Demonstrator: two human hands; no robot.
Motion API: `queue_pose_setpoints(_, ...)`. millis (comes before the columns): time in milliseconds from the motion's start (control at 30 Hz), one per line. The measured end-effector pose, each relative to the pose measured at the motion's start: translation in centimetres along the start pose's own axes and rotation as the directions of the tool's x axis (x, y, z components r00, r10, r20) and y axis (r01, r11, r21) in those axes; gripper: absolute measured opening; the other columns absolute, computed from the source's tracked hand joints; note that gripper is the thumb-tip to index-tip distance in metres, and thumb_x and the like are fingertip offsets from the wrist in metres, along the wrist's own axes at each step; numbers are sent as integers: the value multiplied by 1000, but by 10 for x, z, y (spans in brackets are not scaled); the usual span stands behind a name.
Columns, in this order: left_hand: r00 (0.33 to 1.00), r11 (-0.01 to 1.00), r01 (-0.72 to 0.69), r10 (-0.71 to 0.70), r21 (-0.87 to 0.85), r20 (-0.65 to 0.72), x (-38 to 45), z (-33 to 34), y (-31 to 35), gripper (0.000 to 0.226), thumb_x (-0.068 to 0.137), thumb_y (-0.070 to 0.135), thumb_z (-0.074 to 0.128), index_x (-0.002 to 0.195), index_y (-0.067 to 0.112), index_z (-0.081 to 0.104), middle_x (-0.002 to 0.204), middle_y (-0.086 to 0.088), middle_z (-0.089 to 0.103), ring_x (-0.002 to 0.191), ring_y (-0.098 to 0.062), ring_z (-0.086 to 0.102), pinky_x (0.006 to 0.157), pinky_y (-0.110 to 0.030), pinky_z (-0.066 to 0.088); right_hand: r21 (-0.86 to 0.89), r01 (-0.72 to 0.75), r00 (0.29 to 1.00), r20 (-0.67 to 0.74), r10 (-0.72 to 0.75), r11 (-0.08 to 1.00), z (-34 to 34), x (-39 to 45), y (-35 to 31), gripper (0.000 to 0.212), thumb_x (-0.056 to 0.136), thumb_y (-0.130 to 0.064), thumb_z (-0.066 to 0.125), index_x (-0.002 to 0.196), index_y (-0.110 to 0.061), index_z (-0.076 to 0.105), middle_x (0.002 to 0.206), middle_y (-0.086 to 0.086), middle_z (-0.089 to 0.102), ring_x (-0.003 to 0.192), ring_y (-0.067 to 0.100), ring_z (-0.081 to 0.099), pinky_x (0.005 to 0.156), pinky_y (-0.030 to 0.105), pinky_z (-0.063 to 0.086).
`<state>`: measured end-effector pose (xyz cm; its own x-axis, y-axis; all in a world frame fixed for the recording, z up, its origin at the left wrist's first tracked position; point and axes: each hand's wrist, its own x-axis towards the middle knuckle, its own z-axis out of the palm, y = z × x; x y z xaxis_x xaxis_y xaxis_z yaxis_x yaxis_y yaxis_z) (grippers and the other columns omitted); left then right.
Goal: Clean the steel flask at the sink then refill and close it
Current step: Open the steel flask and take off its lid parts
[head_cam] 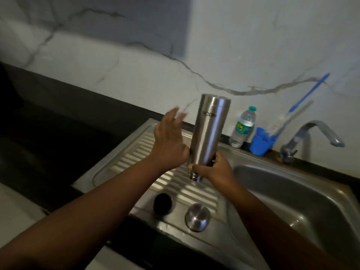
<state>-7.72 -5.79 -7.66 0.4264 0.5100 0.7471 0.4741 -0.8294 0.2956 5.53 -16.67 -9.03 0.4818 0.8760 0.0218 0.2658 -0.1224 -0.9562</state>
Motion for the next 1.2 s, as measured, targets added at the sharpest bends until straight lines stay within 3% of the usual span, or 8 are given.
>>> queue_pose_setpoints(33, 967, 942, 252, -238, -223, 88, 2, -19, -11, 77, 79, 23, 59, 146, 20, 22, 143, -5, 35, 133, -26, 38, 105, -42, 31, 25, 13, 1000, 26, -14, 1000, 20, 1, -11, 65, 58, -16, 90, 112, -15, 54, 100, 5, 68, 88, 20, 67, 73, 37, 58)
queue_pose_setpoints(100, 760, 524, 638, -547, -564, 350, 12, -51, -36, 54, 93, 24, 57, 142, 19, 36, 121, 1, 55, 113, -19, 52, 92, -33, 42, 86, 37, 993, 108, -46, 996, 61, 1, -26, 75, 56, -17, 91, 119, -16, 50, 105, 4, 67, 92, 18, 67, 77, 37, 58)
queue_pose_setpoints(200, 555, 122, 791, -557, -600, 618, 12, -82, -67, 60, 95, 65, 31, 124, 22, 60, 106, -2, 67, 102, -23, 60, 89, -39, 47, 106, 39, 978, 202, -60, 994, 112, -4, -36, 80, 54, -14, 92, 121, -15, 50, 107, 2, 68, 93, 12, 68, 78, 32, 58)
queue_pose_setpoints(300, 605, 109, 759, -483, -642, 633, 5, -96, -76, 89, 85, 80, 21, 116, 9, 65, 107, -16, 69, 100, -33, 66, 90, -44, 53, 17, 50, 966, 253, -53, 999, 146, -10, -32, 81, 53, -18, 92, 121, -18, 48, 107, -3, 67, 92, 8, 66, 74, 25, 57)
queue_pose_setpoints(500, 688, 123, 681, -446, -722, 573, -19, -91, -84, 73, 95, 62, 13, 111, 15, 67, 100, -13, 72, 93, -22, 69, 81, -30, 57, -79, 34, 955, 297, -9, 996, 166, -18, -23, 79, 57, -14, 89, 121, -21, 44, 101, -9, 65, 86, 2, 65, 59, 12, 50)
queue_pose_setpoints(800, 679, 9, 637, -481, -771, 555, -44, -67, -95, 76, 91, 63, 18, 114, 7, 64, 96, -17, 70, 86, -22, 69, 72, -27, 56, -99, -13, 938, 345, 47, 995, 168, -15, 7, 82, 50, -17, 90, 118, -24, 47, 101, -4, 67, 93, 10, 67, 73, 28, 57)
queue_pose_setpoints(1067, 686, 99, 649, -504, -754, 525, -60, -65, -99, 81, 88, 63, 22, 115, -4, 60, 102, -28, 63, 92, -26, 64, 82, -31, 53, -160, 33, 929, 369, 29, 987, 170, -21, 15, 83, 48, -29, 91, 118, -35, 46, 105, -9, 67, 97, 6, 66, 83, 35, 57)
queue_pose_setpoints(1200, 705, 105, 640, -476, -761, 526, -62, -66, -99, 64, 85, 57, 22, 101, 10, 63, 89, -12, 67, 76, -10, 68, 69, -19, 55, -182, 32, 924, 381, 40, 983, 167, -22, 13, 84, 46, -28, 91, 116, -34, 45, 103, -9, 67, 95, 6, 66, 81, 31, 57)
